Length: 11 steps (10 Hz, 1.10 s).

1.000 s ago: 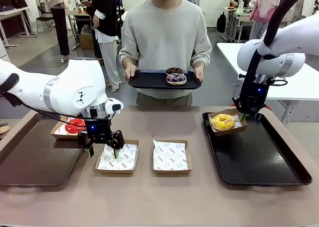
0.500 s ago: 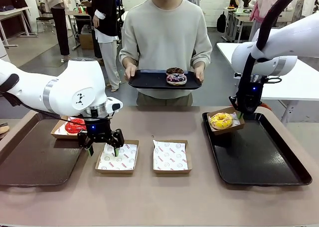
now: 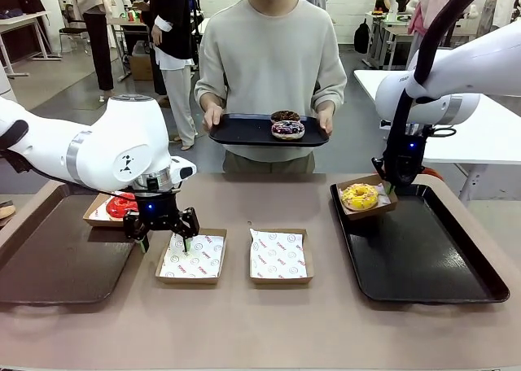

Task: Individually package the donuts and arrange them on the tray.
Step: Place the picked Paper togo box on the Handle tray while simultaneously picking up another Paper togo box from the table with the other hand.

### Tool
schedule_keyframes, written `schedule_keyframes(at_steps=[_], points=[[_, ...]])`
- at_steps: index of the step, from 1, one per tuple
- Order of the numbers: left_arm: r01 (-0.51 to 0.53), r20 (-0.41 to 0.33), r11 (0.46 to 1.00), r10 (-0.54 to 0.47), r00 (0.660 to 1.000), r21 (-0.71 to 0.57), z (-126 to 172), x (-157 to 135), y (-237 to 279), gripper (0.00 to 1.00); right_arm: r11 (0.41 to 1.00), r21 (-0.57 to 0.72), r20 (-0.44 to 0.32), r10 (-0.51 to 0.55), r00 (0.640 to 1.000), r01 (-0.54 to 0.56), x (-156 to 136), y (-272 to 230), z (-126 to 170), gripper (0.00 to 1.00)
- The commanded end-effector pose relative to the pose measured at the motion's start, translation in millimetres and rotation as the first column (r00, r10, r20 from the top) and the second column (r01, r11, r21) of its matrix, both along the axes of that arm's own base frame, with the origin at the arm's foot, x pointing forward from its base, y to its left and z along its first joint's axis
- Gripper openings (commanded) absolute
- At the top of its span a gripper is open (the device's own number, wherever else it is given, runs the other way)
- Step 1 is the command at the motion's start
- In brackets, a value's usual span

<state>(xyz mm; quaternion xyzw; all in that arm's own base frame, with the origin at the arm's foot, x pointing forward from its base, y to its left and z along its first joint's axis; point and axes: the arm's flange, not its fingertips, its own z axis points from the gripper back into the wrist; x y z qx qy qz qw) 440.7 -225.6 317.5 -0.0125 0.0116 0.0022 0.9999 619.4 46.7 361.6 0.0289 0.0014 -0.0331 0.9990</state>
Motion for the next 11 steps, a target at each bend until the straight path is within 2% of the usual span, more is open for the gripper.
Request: schedule_keyframes(at_steps=[1,4,5,6,7,8,10,11], points=[[-0.035,0.024,0.999,0.035,0.999,0.03,-10,2,-1,1.0,1.0,-0.02,0.008,-0.023,1.0,0.024,10,3,-1,0.01],[-0.038,0.019,0.999,0.037,0.999,0.027,-11,2,-2,1.0,1.0,-0.015,0.01,-0.014,1.0,0.014,10,4,0,0.01],[-0.034,0.019,0.999,0.033,0.999,0.019,-10,2,-2,0.68,1.0,-0.004,0.009,-0.003,1.0,0.003,10,4,0,0.22],[-0.039,0.017,0.999,0.039,0.999,0.004,-7,2,-1,0.41,1.0,-0.001,0.007,-0.001,1.0,0.001,10,4,0,0.61],[-0.042,0.021,0.999,0.042,0.999,0.004,-4,1,-1,0.09,1.0,0.002,0.008,-0.005,1.0,0.005,9,3,-1,0.82],[-0.044,0.023,0.999,0.044,0.999,-0.001,-3,1,0,0.0,1.0,0.003,0.007,-0.009,1.0,0.009,10,2,-1,1.0],[-0.05,0.026,0.999,0.05,0.998,-0.01,1,0,1,0.0,1.0,0.002,0.002,-0.011,1.0,0.011,9,1,-2,1.0],[-0.052,0.03,0.999,0.052,0.998,-0.011,2,0,2,0.06,1.0,0.002,0.002,-0.011,1.0,0.011,9,1,-1,0.95]])
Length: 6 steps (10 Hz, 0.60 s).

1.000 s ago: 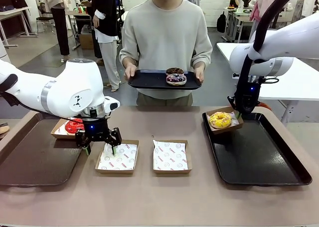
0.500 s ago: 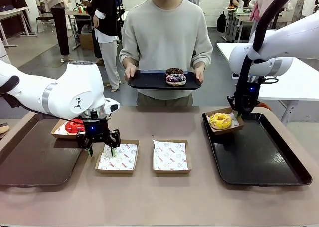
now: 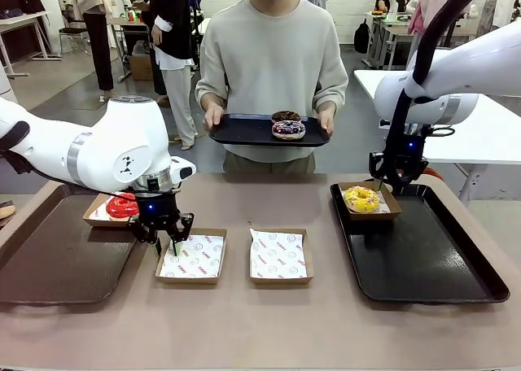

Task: Individually package the donuts and arrange them on the tray.
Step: Place the picked Paper togo box on the Handle tray while simultaneously picking up another Paper togo box from the table with the other hand.

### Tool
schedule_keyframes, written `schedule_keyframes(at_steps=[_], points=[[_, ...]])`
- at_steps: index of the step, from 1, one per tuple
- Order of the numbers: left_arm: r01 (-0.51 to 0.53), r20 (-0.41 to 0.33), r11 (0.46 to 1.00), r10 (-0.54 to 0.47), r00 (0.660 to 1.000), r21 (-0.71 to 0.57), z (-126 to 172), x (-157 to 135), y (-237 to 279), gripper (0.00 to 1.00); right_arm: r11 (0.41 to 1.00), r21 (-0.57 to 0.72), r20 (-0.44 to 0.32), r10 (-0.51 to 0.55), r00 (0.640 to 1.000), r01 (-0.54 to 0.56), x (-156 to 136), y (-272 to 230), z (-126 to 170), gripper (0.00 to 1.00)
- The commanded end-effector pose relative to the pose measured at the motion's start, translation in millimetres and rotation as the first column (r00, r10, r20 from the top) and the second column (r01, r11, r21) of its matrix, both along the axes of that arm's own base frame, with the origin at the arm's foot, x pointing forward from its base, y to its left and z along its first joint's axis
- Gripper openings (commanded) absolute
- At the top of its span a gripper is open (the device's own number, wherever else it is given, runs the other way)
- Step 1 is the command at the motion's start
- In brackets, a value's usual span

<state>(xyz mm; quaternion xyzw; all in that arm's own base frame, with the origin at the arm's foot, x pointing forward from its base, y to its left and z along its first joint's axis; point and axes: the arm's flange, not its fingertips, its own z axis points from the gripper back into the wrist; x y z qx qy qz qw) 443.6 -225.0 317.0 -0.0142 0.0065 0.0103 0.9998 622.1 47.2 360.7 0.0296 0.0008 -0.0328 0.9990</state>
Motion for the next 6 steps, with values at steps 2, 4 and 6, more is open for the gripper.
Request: schedule_keyframes(at_steps=[2,4,6], points=[[-0.038,0.012,0.999,0.038,0.999,-0.014,2.8,-2.1,1.3,0.0,1.0,0.003,-0.003,-0.011,1.0,0.011,6.0,0.9,-1.5,1.0],[-0.04,0.005,0.999,0.04,0.999,-0.017,2.4,-1.6,1.0,0.0,1.0,0.01,0.0,-0.013,1.0,0.013,4.8,-0.6,-0.5,1.0],[-0.029,-0.002,1.0,0.029,1.0,-0.011,4.0,-1.8,0.7,0.0,0.998,0.054,0.015,-0.016,1.0,0.015,-3.2,-6.1,7.4,1.0]])
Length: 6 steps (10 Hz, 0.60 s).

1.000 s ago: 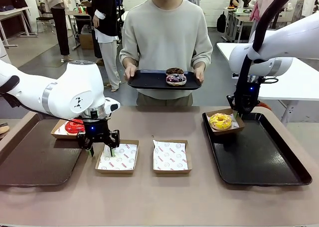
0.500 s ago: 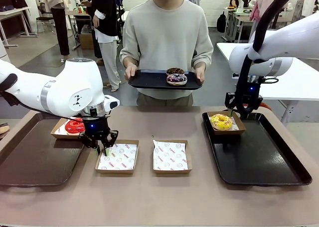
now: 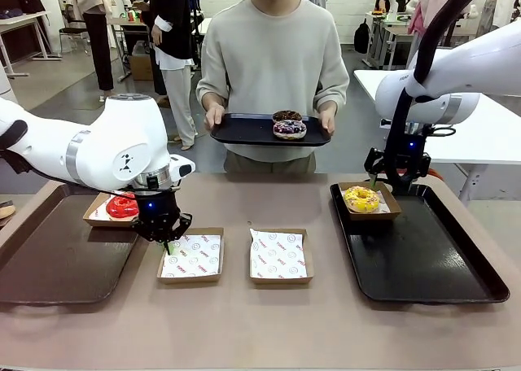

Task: Individually package the donuts and arrange them on the tray.
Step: Place the picked Paper togo box on the Handle tray while simultaneously picking up another Paper togo box from the table with the other hand.

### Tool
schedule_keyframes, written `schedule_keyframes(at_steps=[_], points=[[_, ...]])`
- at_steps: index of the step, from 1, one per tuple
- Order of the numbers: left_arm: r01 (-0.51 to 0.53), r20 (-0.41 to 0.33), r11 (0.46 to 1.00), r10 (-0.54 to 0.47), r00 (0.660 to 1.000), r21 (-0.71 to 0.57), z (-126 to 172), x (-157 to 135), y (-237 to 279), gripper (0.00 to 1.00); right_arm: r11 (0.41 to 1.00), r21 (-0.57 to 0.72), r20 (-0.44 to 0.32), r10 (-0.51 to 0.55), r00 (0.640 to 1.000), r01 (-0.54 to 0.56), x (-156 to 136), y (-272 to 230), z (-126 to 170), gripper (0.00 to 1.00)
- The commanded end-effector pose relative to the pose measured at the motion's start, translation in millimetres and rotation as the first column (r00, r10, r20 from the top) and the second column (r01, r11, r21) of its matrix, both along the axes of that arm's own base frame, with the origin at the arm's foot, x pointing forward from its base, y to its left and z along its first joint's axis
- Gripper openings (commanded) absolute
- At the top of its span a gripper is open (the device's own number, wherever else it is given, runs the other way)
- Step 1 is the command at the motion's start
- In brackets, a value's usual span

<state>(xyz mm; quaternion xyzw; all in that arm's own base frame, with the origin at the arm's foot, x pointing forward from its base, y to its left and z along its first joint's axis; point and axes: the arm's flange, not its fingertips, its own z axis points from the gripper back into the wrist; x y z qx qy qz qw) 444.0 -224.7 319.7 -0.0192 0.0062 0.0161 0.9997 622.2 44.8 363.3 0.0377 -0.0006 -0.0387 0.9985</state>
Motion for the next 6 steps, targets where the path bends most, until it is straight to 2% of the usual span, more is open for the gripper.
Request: schedule_keyframes(at_steps=[1,2,3,4,6], points=[[-0.012,-0.001,1.0,0.012,1.0,0.001,7,-3,1,0.0,0.995,0.099,0.008,-0.016,1.0,0.015,-15,-14,11,1.0],[0.02,-0.019,1.0,-0.02,1.0,-0.013,17,-6,2,0.0,0.983,0.182,-0.008,-0.026,1.0,0.027,-30,-30,17,1.0],[0.043,-0.005,0.999,-0.043,0.999,-0.022,36,-7,4,0.0,0.945,0.327,-0.013,0.017,1.0,-0.012,-54,-48,29,1.0],[0.055,0.012,0.998,-0.054,0.998,-0.021,58,-4,6,0.0,0.89,0.454,0.012,0.05,0.999,-0.05,-79,-71,41,1.0],[0.084,0.016,0.996,-0.083,0.996,-0.043,97,14,5,0.0,0.773,0.631,0.085,0.021,0.996,-0.07,-125,-125,60,1.0]])
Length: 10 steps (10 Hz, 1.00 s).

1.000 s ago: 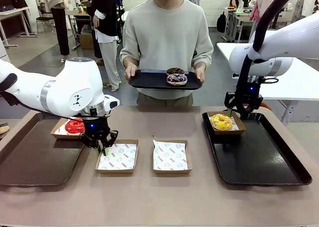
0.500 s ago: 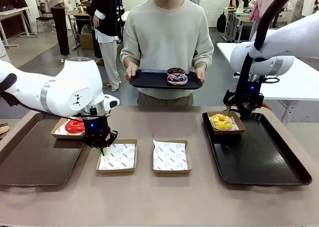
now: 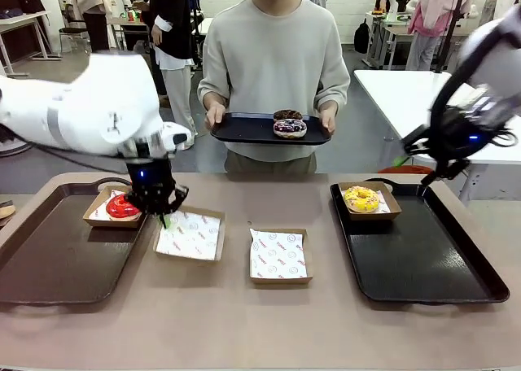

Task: Individually package the donuts and arrange them on the tray.
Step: Place the picked Paper togo box on the Handle tray while simultaneously picking up another Paper togo box from the table with the other hand.

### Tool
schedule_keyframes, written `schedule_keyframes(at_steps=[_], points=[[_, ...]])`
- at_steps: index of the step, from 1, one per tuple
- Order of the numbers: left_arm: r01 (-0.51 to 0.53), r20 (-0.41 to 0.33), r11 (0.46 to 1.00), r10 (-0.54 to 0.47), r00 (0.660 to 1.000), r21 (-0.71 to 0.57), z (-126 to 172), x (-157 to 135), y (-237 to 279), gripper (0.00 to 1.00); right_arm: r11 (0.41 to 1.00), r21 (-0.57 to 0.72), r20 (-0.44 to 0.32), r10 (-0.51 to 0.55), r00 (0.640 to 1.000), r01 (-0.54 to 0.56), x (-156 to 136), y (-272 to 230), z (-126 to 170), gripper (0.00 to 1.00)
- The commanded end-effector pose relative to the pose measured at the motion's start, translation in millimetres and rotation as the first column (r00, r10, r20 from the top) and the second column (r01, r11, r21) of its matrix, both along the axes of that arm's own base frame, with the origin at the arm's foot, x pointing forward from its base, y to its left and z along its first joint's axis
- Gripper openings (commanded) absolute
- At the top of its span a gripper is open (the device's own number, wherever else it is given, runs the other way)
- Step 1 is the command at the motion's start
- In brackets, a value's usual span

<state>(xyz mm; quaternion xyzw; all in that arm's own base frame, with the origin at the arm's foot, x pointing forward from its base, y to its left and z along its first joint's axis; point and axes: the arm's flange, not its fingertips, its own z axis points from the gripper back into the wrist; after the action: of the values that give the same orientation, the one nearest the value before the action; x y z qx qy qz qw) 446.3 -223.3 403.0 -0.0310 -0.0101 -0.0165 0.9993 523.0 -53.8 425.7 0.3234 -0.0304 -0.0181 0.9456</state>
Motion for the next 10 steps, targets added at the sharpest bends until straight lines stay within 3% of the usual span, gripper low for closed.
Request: schedule_keyframes(at_steps=[1,3,6,10], points=[[0.027,-0.02,1.0,-0.027,0.999,-0.016,31,22,1,0.0,0.981,0.195,0.035,-0.001,0.999,-0.006,-46,-53,4,1.0],[0.018,-0.012,1.0,-0.018,1.0,0.007,62,46,-8,0.0,0.945,0.32,0.132,-0.12,0.984,0.072,-89,-100,9,1.0],[-0.001,-0.014,0.999,0.001,1.0,0.033,87,80,-23,0.0,0.866,0.468,0.151,-0.274,0.95,0.176,-129,-142,-12,1.0],[-0.024,-0.038,0.997,0.026,0.999,0.07,98,124,-33,0.0,0.806,0.567,0.169,-0.316,0.934,0.17,-171,-167,-37,1.0]])
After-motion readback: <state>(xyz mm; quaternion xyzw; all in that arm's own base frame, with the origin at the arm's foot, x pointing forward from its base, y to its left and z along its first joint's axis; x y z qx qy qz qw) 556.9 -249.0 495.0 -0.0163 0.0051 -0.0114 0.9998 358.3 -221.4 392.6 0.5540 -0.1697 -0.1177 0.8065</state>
